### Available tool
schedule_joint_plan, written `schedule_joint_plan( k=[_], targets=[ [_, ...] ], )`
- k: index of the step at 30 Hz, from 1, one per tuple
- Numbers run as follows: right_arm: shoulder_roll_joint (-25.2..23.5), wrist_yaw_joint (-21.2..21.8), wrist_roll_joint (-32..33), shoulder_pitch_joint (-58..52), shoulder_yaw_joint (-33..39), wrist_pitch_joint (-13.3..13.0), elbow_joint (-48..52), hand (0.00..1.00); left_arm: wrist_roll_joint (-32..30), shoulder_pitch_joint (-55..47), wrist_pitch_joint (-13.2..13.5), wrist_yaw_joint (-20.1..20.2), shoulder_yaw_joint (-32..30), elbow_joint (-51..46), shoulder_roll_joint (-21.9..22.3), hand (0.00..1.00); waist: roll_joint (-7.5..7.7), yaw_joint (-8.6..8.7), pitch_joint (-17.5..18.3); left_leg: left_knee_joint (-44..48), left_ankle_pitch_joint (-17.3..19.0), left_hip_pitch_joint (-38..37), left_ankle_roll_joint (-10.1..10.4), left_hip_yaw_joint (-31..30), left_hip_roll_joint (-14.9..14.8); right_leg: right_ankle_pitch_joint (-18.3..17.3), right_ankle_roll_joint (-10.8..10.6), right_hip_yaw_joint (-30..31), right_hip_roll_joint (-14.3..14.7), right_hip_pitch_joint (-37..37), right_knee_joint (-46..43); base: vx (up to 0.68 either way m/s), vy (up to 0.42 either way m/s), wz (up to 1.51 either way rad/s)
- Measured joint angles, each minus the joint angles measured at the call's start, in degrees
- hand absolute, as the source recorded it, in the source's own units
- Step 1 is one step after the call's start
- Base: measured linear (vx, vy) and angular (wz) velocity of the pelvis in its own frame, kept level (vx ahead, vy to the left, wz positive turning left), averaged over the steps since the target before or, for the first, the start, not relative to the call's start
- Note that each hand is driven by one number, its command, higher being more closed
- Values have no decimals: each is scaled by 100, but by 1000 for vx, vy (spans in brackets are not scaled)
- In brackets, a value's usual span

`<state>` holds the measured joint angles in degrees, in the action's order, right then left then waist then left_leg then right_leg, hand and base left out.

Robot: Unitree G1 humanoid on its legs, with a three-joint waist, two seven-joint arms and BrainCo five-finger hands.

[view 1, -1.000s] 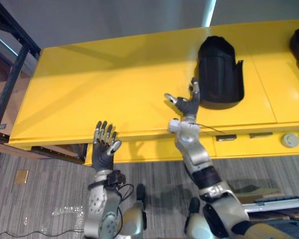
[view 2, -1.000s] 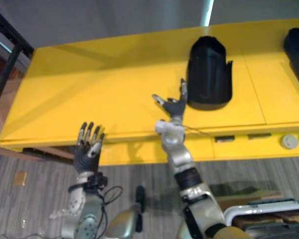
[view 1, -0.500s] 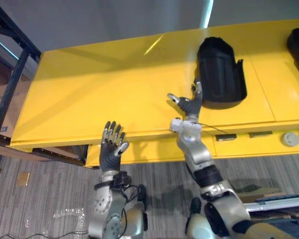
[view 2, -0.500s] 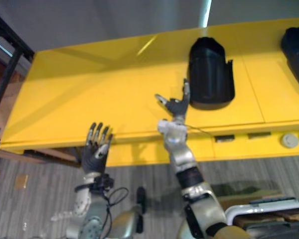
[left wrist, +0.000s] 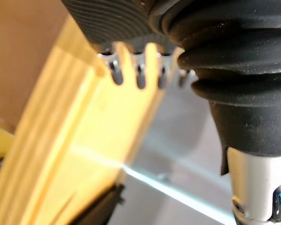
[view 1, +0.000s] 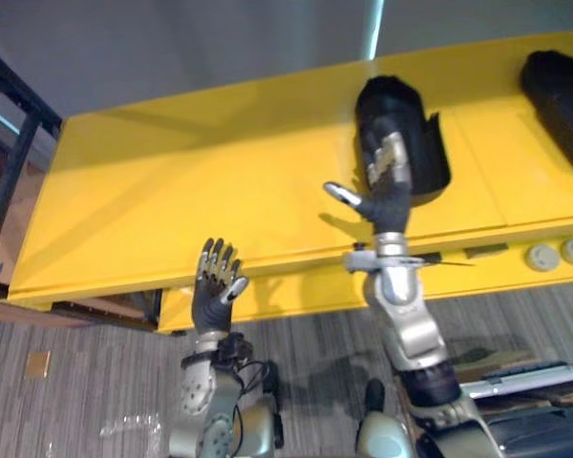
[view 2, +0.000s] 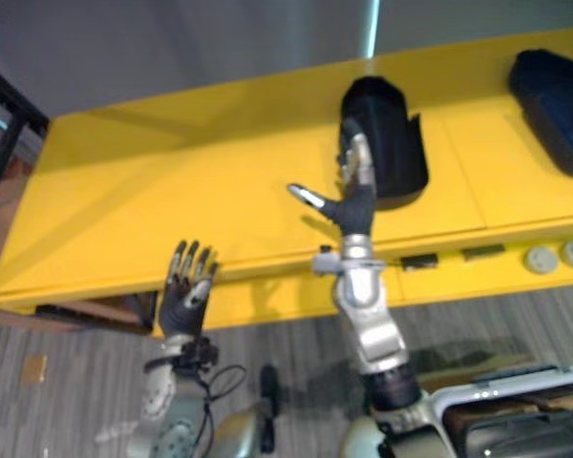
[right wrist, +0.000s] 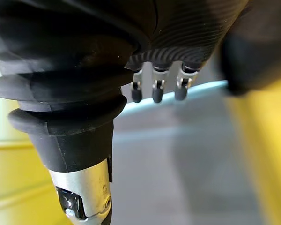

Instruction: Walk over and take plastic housings, then place them on the shelf

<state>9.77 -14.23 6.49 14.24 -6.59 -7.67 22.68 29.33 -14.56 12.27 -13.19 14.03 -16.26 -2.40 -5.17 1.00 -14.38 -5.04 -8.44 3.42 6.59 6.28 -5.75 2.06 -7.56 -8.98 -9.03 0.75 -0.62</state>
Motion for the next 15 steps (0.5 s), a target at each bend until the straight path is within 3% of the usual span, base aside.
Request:
schedule_joint_plan(
  k=[5, 9, 15],
  targets=[
    [220, 325, 183, -921, 486, -147, 579, 100, -2, -78, -26, 48, 0, -41, -204, 0, 46, 77, 80, -2, 71, -12, -4, 115, -68, 4, -6, 44, 48, 20, 129, -29, -13, -15],
    [241, 557, 182, -1667, 435, -139, 662, 100, -4, -131, -25, 83, 15, -202, -214, 0, 96, 135, 122, -1, 96, 36, -12, 252, -75, 15, -11, 139, 45, 126, 162, 15, -4, -14],
    [238, 580, 240, -2072, 361, -85, 507, 100, -13, -186, -22, 81, 13, -231, -238, 0, 181, 148, 158, 5, 93, 41, -7, 313, -76, 168, -14, 154, 45, 133, 200, 55, -12, -4]
  ],
)
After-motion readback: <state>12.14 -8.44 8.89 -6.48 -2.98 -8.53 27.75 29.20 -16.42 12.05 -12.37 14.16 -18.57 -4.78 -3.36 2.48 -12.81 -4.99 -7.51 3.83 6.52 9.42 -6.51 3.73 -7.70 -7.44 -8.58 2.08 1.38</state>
